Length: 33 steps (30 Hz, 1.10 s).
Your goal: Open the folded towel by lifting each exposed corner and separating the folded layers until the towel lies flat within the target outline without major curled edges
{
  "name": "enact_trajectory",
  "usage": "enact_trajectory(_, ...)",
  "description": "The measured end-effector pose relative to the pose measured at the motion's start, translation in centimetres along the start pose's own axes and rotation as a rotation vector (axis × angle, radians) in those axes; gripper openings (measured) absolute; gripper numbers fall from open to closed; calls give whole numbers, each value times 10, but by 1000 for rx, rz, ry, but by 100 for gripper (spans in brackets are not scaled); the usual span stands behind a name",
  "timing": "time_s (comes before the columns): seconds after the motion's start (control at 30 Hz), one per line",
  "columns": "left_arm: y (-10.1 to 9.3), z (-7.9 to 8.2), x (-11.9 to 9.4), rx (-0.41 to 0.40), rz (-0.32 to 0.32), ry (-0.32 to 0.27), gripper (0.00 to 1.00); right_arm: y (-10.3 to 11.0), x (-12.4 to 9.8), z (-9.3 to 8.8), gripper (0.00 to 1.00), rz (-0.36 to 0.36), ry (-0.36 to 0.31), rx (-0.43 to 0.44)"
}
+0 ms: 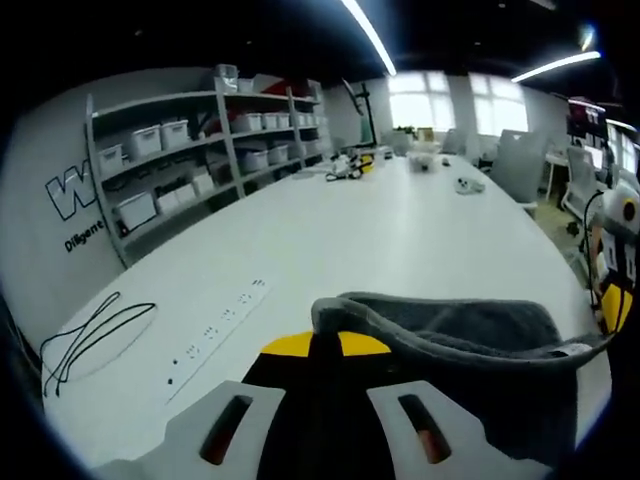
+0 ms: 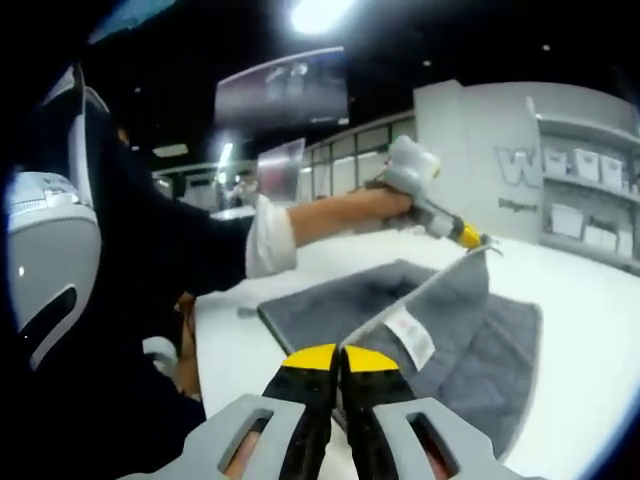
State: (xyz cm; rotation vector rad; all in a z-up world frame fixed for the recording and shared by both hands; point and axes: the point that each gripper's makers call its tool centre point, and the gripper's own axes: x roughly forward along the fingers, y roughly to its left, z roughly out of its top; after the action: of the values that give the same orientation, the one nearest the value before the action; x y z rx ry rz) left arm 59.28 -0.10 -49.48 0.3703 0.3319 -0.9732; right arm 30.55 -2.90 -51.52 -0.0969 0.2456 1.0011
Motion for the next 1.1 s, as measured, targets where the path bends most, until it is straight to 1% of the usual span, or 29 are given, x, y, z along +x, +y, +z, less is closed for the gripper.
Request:
enact_trajectory(0.3, 12, -2, -19, -18, 33, -24, 6, 9, 11, 6, 0, 24, -2, -7)
enact_trajectory(0.47, 21, -2, -31, 0, 62, -30, 6, 10, 16, 11, 0, 20, 1, -6)
enact_trajectory(0.63, 28, 1, -44, 2, 93, -65, 6, 13, 19, 19, 0, 23, -12, -2)
enact_trajectory(0.77, 33, 1, -54, 15, 121, -76, 6, 17, 25, 24, 0, 32, -16, -12)
enact_trajectory(0.87, 35, -1, -61, 9, 134, -84, 7, 21, 30, 29, 0, 50, -26, -1)
enact_trajectory(0.97, 37, -1, -67, 4, 144, -104, 7, 27, 35, 36, 0, 76, -42, 10)
enact_trajectory(1.1, 42, 1, -73, -28, 155, -133, 7, 31, 41, 43, 0, 90, -55, 16)
